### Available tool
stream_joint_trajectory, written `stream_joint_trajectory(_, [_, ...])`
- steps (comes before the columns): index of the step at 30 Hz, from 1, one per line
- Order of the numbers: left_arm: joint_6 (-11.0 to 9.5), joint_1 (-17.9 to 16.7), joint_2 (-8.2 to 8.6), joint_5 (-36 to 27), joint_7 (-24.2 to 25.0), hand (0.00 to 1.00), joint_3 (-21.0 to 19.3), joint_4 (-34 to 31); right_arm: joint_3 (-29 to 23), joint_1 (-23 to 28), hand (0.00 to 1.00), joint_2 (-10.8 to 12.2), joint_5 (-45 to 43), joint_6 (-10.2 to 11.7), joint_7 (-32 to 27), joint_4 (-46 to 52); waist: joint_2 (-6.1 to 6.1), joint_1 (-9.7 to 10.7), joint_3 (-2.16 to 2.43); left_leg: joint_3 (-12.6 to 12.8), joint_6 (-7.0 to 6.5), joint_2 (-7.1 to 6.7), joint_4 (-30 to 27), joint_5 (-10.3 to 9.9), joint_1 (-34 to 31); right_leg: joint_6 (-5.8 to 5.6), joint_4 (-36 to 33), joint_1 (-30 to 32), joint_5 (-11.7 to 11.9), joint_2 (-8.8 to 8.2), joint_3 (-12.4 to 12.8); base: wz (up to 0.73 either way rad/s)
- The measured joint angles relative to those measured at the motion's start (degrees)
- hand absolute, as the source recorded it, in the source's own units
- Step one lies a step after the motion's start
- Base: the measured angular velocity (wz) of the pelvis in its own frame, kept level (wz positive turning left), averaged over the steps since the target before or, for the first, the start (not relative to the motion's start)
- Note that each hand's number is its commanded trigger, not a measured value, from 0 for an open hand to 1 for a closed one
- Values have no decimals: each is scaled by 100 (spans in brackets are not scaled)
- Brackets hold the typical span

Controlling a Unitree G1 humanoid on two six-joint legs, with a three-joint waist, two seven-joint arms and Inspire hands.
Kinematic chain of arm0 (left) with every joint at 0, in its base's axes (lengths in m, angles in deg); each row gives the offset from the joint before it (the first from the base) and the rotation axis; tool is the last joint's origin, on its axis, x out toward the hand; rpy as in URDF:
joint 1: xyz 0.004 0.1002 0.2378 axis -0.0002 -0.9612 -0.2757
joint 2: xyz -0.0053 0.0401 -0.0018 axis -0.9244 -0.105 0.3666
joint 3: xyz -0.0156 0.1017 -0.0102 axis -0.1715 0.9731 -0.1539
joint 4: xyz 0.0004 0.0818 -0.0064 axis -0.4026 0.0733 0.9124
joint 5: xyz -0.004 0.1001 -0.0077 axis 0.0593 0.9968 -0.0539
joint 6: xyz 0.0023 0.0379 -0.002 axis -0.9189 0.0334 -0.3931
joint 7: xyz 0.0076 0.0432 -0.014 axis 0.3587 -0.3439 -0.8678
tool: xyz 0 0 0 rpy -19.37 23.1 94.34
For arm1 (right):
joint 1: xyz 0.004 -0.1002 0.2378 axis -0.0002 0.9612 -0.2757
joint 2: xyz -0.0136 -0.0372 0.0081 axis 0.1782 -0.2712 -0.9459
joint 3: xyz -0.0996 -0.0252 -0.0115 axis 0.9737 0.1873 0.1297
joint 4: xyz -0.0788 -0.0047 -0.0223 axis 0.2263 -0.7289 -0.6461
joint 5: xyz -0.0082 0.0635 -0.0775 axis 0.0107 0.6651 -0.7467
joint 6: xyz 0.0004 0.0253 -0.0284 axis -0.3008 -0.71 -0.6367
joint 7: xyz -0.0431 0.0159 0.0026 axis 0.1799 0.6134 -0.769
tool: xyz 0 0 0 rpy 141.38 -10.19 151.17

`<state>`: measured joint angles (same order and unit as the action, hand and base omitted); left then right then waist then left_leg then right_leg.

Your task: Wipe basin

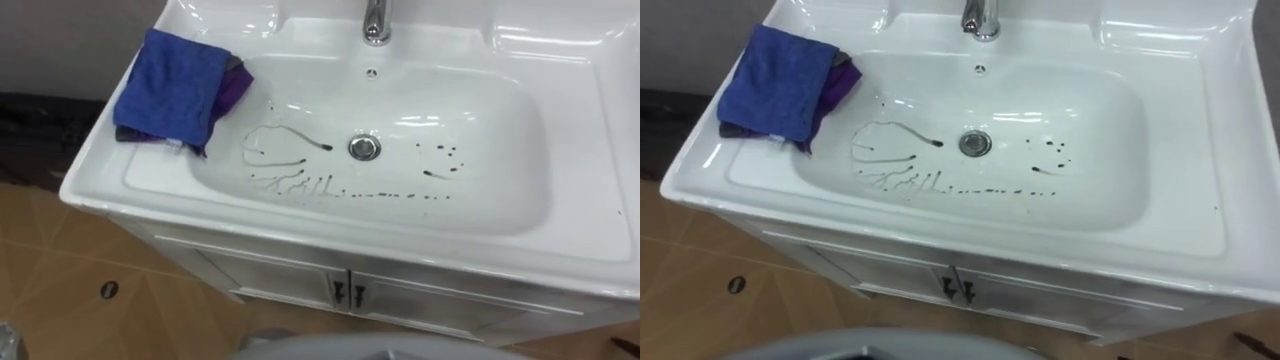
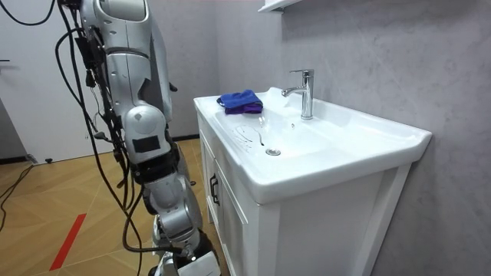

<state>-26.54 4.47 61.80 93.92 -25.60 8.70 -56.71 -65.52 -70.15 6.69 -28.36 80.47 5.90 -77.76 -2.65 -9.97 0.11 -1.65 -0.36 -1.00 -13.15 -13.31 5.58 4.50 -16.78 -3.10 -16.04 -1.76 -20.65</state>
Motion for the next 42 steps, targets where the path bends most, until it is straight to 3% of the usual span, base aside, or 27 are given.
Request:
stream_joint_trajectory(3, [-43,9,-156,82,-161,0,0,-358,126,0,0,-2,2,1,-3,-3,-18,14,-3,-5,0,-4,8,0,3,0,6,8,1,3,13,0])
stream_joint_trajectory(10, [-86,-19,-161,485,-236,0,0,-1032,220,46,0,-1,-6,62,1,-144,-128,38,-13,5,0,-10,51,0,34,-12,7,27,7,4,93,-4])
stream_joint_trajectory(16, [-99,-62,-161,635,-326,0,-1,-1623,217,69,0,-2,-87,48,-65,-251,-127,197,-41,35,0,-11,52,0,52,-14,9,8,5,7,118,-2])
stream_joint_trajectory(23, [-123,-37,-161,1239,-269,0,24,-1688,206,39,0,0,-261,50,-35,-229,-143,398,-45,77,-1,19,52,0,138,-7,12,-28,13,33,243,-10])
stream_joint_trajectory(32, [-121,-57,-147,1347,-81,0,559,-1716,214,58,0,7,-240,49,85,-227,-134,562,-58,246,-1,40,183,1,310,-2,91,-102,68,119,469,-12])
stream_joint_trajectory(38, [-108,-58,-143,1369,6,0,1086,-1714,239,63,0,39,-247,33,86,-238,-36,709,-48,304,-1,56,218,1,334,1,117,-83,90,163,648,-15])
stream_joint_trajectory(42, [-90,-45,-111,1376,121,0,1269,-1713,294,79,0,142,-247,-108,84,-234,62,832,-53,319,-1,65,241,1,371,6,124,-81,92,181,704,-11])
